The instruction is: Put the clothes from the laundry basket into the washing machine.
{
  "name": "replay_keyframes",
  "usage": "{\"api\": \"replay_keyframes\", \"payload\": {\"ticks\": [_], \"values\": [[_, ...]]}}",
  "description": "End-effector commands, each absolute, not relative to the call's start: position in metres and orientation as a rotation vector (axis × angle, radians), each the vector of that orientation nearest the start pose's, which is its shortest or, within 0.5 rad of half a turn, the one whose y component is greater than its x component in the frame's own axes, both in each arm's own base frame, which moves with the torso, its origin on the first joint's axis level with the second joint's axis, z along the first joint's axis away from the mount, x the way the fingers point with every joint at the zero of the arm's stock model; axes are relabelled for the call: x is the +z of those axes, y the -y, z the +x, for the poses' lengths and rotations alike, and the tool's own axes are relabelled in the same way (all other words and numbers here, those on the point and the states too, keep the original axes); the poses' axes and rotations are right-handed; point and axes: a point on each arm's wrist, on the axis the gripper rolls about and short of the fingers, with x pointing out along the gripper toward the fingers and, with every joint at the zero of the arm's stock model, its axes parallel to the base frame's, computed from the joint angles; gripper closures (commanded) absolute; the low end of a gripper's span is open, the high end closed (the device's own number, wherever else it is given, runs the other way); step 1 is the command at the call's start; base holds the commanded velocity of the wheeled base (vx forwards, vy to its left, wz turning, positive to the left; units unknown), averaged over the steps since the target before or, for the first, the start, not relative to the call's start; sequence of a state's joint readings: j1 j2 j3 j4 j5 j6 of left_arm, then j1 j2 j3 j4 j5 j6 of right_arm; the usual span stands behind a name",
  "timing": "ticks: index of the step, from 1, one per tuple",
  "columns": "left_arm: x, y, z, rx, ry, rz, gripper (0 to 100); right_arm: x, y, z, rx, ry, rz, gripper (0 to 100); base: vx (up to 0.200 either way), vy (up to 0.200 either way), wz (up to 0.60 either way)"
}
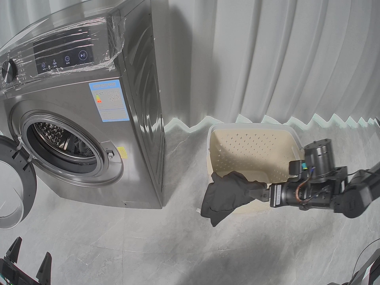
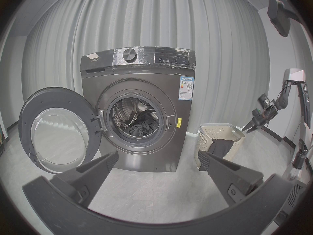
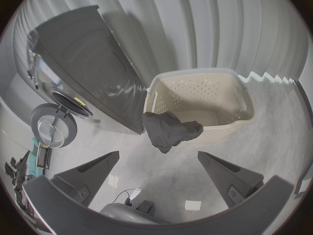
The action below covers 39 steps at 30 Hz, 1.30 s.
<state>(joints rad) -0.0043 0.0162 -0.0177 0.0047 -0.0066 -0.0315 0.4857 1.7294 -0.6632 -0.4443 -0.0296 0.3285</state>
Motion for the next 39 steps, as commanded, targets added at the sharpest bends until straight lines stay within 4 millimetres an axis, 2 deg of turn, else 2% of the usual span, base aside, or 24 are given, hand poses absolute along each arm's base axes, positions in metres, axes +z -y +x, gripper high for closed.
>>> {"api": "replay_keyframes", "payload": {"ticks": [1,5,20,39], "values": [[0.075,0.000,-0.023,-0.009,-0.003,-0.035,0,0.058,-0.165,0.288,0.310,-0.807,0.119,0,0.000,0.000,0.00],[0.075,0.000,-0.023,-0.009,-0.003,-0.038,0,0.045,-0.169,0.297,0.297,-0.817,0.109,0,0.000,0.000,0.00],[0.075,0.000,-0.023,-0.009,-0.003,-0.038,0,0.029,-0.171,0.305,0.212,-0.833,0.129,0,0.000,0.000,0.00],[0.075,0.000,-0.023,-0.006,-0.003,-0.040,0,0.001,-0.186,0.336,0.203,-0.794,0.165,0,0.000,0.000,0.00]]}}
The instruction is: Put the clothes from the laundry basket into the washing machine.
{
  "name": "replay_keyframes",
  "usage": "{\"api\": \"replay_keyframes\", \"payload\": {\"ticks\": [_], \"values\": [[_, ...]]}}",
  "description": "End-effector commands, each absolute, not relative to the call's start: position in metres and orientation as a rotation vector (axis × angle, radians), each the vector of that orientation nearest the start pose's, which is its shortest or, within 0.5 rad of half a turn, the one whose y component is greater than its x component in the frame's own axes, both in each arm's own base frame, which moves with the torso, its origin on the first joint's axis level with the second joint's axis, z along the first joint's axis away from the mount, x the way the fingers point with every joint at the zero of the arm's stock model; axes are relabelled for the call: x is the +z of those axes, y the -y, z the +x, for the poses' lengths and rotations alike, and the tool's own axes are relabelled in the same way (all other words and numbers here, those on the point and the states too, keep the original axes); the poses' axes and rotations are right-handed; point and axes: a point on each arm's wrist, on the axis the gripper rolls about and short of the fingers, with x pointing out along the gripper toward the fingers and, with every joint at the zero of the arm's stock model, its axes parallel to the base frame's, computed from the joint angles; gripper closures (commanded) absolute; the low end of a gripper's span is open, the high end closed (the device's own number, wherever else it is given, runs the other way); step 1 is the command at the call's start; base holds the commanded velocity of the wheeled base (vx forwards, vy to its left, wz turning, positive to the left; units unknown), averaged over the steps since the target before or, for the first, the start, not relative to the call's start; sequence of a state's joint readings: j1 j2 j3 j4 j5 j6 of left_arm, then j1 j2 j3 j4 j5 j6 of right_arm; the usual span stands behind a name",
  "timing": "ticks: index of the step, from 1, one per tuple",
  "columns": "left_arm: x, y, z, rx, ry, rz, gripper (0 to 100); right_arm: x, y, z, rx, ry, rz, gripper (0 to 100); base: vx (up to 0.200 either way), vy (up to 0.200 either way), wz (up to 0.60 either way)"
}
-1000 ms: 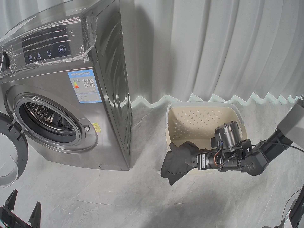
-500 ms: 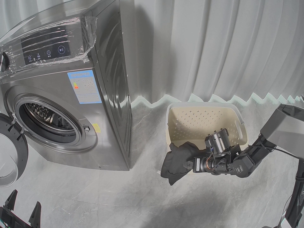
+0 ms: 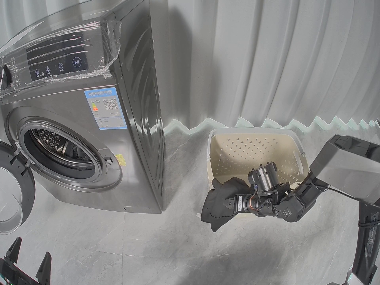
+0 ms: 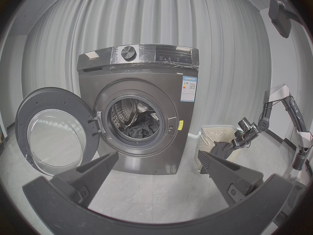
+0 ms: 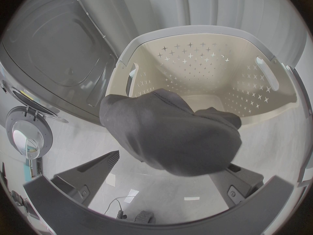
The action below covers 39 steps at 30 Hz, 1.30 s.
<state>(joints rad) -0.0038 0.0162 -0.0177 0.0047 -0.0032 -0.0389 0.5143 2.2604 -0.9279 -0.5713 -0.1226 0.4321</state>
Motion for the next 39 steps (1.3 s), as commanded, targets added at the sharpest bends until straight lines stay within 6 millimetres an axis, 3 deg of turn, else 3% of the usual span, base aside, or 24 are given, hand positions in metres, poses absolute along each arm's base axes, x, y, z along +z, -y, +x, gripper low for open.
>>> {"api": "replay_keyframes", "payload": {"ticks": [1,13,14,28,33,38,39], "values": [[0.075,0.000,-0.023,-0.006,-0.003,-0.040,0,-0.001,-0.186,0.337,0.202,-0.797,0.166,0,0.000,0.000,0.00],[0.075,0.000,-0.023,-0.006,-0.003,-0.038,0,0.000,-0.190,0.346,0.214,-0.735,0.188,0,0.000,0.000,0.00],[0.075,0.000,-0.023,-0.005,-0.003,-0.038,0,0.001,-0.190,0.347,0.215,-0.726,0.190,100,0.000,0.000,0.00],[0.075,0.000,-0.023,-0.005,-0.003,-0.038,0,0.004,-0.189,0.340,0.221,-0.721,0.190,100,0.000,0.000,0.00],[0.075,0.000,-0.023,-0.006,-0.003,-0.038,0,0.037,-0.184,0.322,0.248,-0.674,0.203,100,0.000,0.000,0.00],[0.075,0.000,-0.023,-0.005,-0.003,-0.038,0,0.092,-0.177,0.276,0.323,-0.532,0.236,100,0.000,0.000,0.00],[0.075,0.000,-0.023,-0.005,-0.003,-0.038,0,0.092,-0.177,0.276,0.323,-0.532,0.236,100,0.000,0.000,0.00]]}}
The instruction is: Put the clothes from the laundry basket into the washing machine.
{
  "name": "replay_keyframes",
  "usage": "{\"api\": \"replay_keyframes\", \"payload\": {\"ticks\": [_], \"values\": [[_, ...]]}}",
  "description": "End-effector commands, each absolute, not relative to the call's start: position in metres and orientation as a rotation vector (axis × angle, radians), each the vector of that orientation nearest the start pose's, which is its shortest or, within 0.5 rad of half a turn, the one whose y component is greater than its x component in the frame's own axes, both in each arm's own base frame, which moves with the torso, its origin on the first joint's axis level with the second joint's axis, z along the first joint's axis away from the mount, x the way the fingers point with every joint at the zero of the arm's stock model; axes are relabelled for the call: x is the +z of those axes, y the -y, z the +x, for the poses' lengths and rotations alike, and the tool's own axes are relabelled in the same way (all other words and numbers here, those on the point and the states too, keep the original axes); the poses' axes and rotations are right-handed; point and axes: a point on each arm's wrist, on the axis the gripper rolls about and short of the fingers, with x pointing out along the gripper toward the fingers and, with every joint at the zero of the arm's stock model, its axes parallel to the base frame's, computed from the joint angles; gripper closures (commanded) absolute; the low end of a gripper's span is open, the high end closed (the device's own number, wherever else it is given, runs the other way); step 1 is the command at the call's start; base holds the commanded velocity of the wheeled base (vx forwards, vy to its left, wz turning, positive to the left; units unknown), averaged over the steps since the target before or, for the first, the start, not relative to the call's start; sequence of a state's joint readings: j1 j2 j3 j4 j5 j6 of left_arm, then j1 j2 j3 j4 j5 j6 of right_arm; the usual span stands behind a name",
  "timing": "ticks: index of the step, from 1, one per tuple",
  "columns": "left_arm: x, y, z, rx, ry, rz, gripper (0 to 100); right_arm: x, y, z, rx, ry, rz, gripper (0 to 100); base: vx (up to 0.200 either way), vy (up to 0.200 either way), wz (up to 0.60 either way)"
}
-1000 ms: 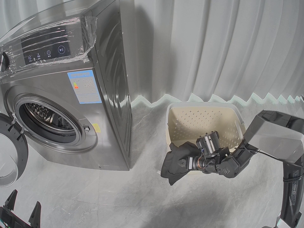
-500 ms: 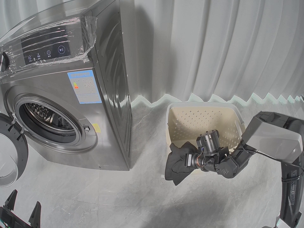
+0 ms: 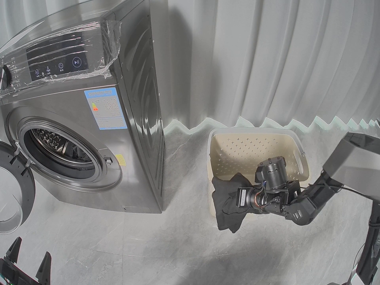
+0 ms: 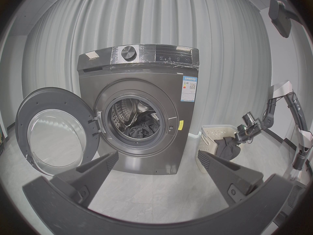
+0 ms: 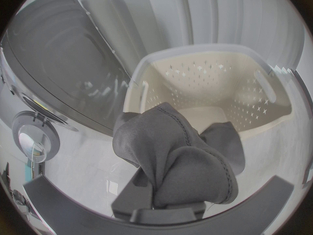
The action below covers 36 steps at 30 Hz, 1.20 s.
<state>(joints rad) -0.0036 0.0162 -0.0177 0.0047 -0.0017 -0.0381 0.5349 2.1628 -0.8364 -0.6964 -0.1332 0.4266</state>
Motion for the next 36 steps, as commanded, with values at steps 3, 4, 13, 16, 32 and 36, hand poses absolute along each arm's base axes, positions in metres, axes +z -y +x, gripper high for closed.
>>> {"api": "replay_keyframes", "payload": {"ticks": [3,4,13,16,32,36], "values": [[0.075,0.000,-0.023,-0.005,-0.003,-0.038,0,0.133,-0.170,0.229,0.414,-0.381,0.277,100,0.000,0.000,0.00],[0.075,0.000,-0.023,-0.005,-0.003,-0.038,0,0.137,-0.170,0.224,0.427,-0.368,0.282,100,0.000,0.000,0.00],[0.075,0.000,-0.023,-0.005,-0.003,-0.040,0,0.190,-0.133,0.157,0.568,-0.061,0.341,100,0.000,0.000,0.00],[0.075,0.000,-0.023,-0.006,-0.003,-0.038,0,0.194,-0.117,0.138,0.582,-0.032,0.338,100,0.000,0.000,0.00],[0.075,0.000,-0.023,-0.008,-0.003,-0.037,0,0.197,-0.120,0.151,0.497,-0.067,0.263,100,-0.038,0.000,0.00],[0.075,0.000,-0.023,-0.008,-0.003,-0.034,0,0.190,-0.120,0.151,0.494,-0.089,0.252,100,-0.200,0.000,0.00]]}}
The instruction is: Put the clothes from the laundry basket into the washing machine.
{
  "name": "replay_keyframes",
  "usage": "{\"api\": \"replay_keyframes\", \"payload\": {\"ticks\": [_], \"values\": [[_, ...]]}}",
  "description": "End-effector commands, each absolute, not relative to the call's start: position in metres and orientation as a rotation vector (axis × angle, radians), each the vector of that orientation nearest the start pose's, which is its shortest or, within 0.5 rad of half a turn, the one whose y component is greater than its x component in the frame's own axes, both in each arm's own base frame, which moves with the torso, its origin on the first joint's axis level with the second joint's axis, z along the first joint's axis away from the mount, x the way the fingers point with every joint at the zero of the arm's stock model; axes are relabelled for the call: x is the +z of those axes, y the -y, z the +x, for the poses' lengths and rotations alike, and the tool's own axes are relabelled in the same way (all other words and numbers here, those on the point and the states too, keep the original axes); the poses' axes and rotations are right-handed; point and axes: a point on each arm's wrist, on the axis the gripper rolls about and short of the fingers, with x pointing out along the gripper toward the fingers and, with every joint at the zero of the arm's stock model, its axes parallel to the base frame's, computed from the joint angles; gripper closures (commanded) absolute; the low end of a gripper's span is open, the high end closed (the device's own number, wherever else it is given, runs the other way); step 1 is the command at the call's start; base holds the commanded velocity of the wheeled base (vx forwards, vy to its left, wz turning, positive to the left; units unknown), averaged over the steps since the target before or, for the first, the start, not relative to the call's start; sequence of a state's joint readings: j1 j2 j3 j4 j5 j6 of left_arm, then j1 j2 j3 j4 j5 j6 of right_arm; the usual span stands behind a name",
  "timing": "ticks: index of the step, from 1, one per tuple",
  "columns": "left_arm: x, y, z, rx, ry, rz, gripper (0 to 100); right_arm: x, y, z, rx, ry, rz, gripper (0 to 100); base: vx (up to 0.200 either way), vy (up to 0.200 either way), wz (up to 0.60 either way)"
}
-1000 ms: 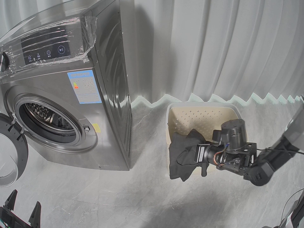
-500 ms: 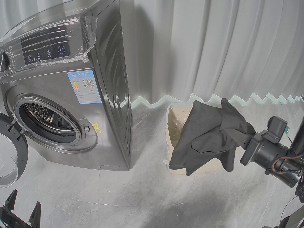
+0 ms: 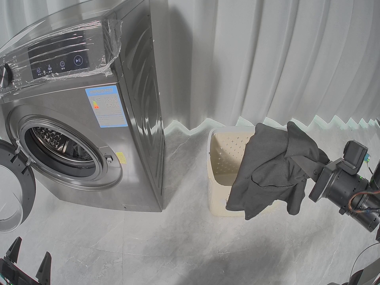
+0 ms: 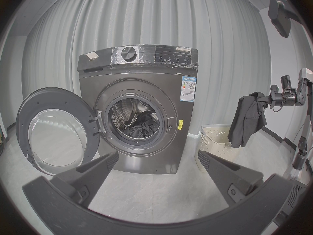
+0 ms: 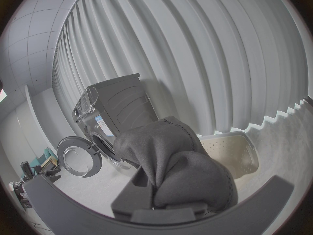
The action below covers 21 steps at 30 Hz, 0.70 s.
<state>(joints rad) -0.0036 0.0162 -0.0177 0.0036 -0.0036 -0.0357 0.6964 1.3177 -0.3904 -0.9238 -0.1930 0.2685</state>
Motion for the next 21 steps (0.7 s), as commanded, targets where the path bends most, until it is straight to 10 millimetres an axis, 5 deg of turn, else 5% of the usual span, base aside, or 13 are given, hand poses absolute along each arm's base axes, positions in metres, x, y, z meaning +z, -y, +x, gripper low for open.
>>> {"api": "replay_keyframes", "payload": {"ticks": [1,8,17,21], "values": [[0.0752,0.0000,-0.0228,-0.006,-0.003,-0.034,0,0.1908,-0.1196,0.1507,0.494,-0.088,0.253,100,-0.200,0.000,0.00],[0.0750,0.0000,-0.0228,-0.005,-0.005,-0.037,0,0.1865,-0.1220,0.1543,0.484,-0.106,0.244,100,-0.200,0.000,0.00],[0.0754,0.0000,-0.0229,-0.005,-0.003,-0.038,0,0.1858,-0.1181,0.1564,0.442,-0.103,0.242,100,0.000,0.000,0.00],[0.0754,-0.0001,-0.0229,-0.006,-0.003,-0.038,0,0.1837,-0.1161,0.1544,0.440,-0.109,0.241,100,0.000,0.200,0.00]]}}
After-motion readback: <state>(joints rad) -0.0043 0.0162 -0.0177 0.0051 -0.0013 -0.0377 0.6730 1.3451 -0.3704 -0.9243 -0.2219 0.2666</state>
